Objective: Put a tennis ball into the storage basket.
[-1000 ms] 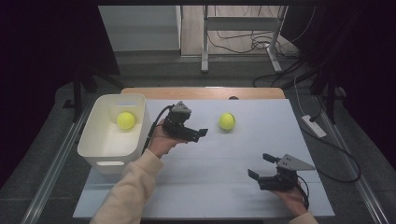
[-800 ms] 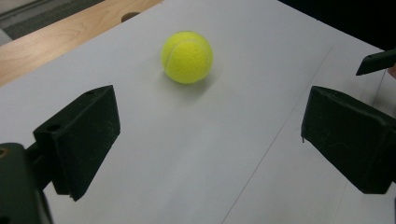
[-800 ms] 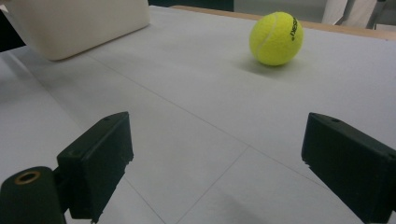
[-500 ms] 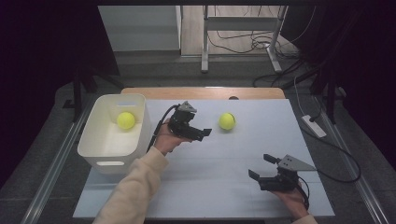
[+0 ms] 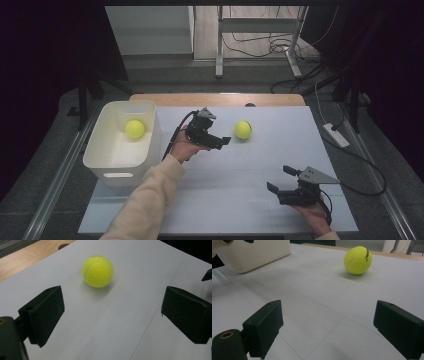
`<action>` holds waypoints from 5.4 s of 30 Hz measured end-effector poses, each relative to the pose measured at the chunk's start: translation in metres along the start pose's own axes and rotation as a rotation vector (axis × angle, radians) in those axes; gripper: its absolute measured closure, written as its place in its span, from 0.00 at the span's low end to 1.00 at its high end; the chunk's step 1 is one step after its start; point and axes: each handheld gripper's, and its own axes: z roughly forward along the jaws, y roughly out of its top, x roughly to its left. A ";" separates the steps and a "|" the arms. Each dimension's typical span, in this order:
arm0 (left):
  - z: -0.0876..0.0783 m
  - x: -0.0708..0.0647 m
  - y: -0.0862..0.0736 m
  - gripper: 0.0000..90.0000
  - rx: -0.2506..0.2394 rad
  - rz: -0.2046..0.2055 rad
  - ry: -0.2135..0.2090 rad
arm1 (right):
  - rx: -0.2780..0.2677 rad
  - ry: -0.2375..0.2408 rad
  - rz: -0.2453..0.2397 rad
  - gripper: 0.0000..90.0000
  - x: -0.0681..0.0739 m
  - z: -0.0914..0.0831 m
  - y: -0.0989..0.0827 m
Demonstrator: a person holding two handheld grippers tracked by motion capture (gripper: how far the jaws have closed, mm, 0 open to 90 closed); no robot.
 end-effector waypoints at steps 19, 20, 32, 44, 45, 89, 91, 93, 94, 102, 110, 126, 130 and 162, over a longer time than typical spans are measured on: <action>0.022 0.002 0.005 0.06 0.033 0.001 -0.007 | -0.001 0.007 0.000 0.10 0.000 0.003 0.001; 0.026 0.002 0.006 0.06 0.035 -0.002 -0.008 | -0.001 0.008 0.000 0.10 0.000 0.003 0.001; 0.039 -0.001 0.014 0.06 0.040 0.010 -0.015 | 0.004 0.011 0.002 0.10 0.000 0.002 0.000; 0.049 -0.001 0.020 0.07 0.036 0.019 -0.020 | 0.004 0.011 0.005 0.10 0.000 0.003 0.000; 0.050 -0.001 0.020 0.07 0.037 0.020 -0.018 | 0.003 0.011 0.005 0.10 0.000 0.003 0.000; 0.085 0.009 0.029 0.07 0.050 0.006 -0.022 | 0.008 0.012 0.006 0.10 0.000 0.002 -0.001; 0.087 0.009 0.030 0.07 0.052 0.005 -0.020 | 0.009 0.013 0.006 0.10 0.000 0.003 -0.001; 0.088 0.010 0.030 0.07 0.055 0.005 -0.020 | 0.009 0.014 0.005 0.10 0.000 0.003 -0.001; 0.090 0.010 0.031 0.07 0.054 0.003 -0.019 | 0.009 0.014 0.005 0.10 0.000 0.003 -0.001; 0.099 0.014 0.032 0.07 0.060 0.002 -0.018 | 0.010 0.014 0.005 0.10 -0.001 0.003 -0.002; 0.106 0.018 0.033 0.08 0.069 -0.005 -0.011 | 0.012 0.014 0.007 0.10 -0.002 0.004 -0.002; 0.123 0.018 0.043 0.08 0.080 -0.001 -0.009 | 0.014 0.015 0.010 0.10 -0.002 0.004 -0.002; 0.128 0.020 0.044 0.08 0.086 -0.004 -0.006 | 0.015 0.014 0.010 0.10 -0.002 0.004 -0.003; 0.133 0.022 0.041 0.30 0.142 -0.005 -0.019 | 0.009 0.007 0.015 0.10 -0.003 0.002 -0.004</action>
